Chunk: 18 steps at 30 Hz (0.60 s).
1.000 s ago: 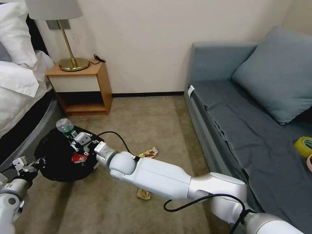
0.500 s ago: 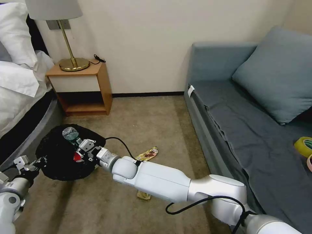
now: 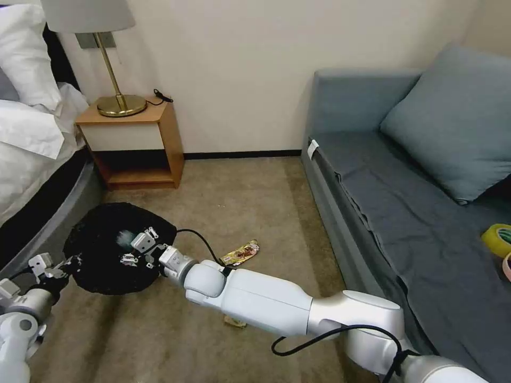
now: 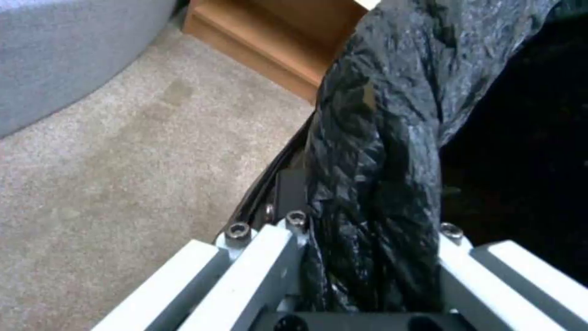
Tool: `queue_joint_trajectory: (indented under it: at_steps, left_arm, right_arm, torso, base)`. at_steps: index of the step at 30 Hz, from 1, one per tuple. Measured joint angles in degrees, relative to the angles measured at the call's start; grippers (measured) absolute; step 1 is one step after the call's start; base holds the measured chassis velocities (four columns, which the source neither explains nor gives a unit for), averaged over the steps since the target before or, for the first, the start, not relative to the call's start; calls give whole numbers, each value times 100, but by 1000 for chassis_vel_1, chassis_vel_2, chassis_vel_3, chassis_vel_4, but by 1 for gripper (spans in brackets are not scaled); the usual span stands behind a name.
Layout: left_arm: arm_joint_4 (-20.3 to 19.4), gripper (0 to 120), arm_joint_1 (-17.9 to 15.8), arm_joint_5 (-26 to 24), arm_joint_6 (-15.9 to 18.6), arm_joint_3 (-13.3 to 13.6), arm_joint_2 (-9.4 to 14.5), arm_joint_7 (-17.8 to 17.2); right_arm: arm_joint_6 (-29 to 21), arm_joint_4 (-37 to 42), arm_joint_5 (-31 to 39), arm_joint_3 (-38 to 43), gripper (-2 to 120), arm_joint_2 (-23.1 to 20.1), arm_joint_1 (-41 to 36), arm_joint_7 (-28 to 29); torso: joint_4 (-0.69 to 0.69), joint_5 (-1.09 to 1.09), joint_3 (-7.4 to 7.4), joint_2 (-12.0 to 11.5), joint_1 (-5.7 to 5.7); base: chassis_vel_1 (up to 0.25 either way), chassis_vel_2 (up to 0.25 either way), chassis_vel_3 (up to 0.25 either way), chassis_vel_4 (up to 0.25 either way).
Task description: Pick up the trash bin, then pick up the garbage on the floor and place it into the trash bin.
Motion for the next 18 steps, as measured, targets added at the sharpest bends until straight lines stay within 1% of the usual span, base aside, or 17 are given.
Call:
queue_joint_trajectory:
  at_steps: [1, 2, 4, 10, 13, 14, 16, 18]
  left_arm:
    - [0, 2, 0, 0, 0, 0, 0, 0]
    - [0, 2, -11, 3, 0, 6, 1, 0]
    - [21, 2, -29, 7, 1, 8, 8, 0]
    - [128, 2, -78, 19, 1, -21, 42, 2]
    - [270, 2, -166, 19, -18, -134, 95, 12]
    - [270, 2, -166, 19, -18, -134, 95, 12]
    - [420, 2, -213, 33, -66, -198, 193, 54]
    - [509, 2, -216, 42, -106, -216, 259, 83]
  right_arm:
    - [0, 0, 0, 0, 91, 0, 0, 0]
    - [0, 14, 0, 28, 95, 0, 1, -2]
    - [-1, 46, 0, 106, 99, -1, 18, 4]
    - [-43, 252, 67, 386, 100, -1, 208, 110]
    - [-83, 455, 163, 586, 100, -1, 295, 270]
    - [-83, 455, 163, 586, 100, -1, 295, 270]
    - [-150, 682, 251, 704, 100, -2, 302, 388]
    - [-233, 862, 350, 774, 100, -91, 264, 511]
  torso:
    - [0, 0, 0, 0, 0]
    - [0, 0, 0, 0, 0]
    - [0, 0, 0, 0, 0]
    - [0, 0, 0, 0, 0]
    - [-1, 0, 0, 0, 0]
    - [-1, 0, 0, 0, 0]
    - [0, 0, 0, 0, 0]
    - [4, 1, 0, 1, 0]
  base:
    - [0, 0, 0, 0]
    - [0, 0, 0, 0]
    - [0, 0, 0, 0]
    - [0, 0, 0, 0]
    - [0, 0, 0, 0]
    - [0, 0, 0, 0]
    - [0, 0, 0, 0]
    - [0, 0, 0, 0]
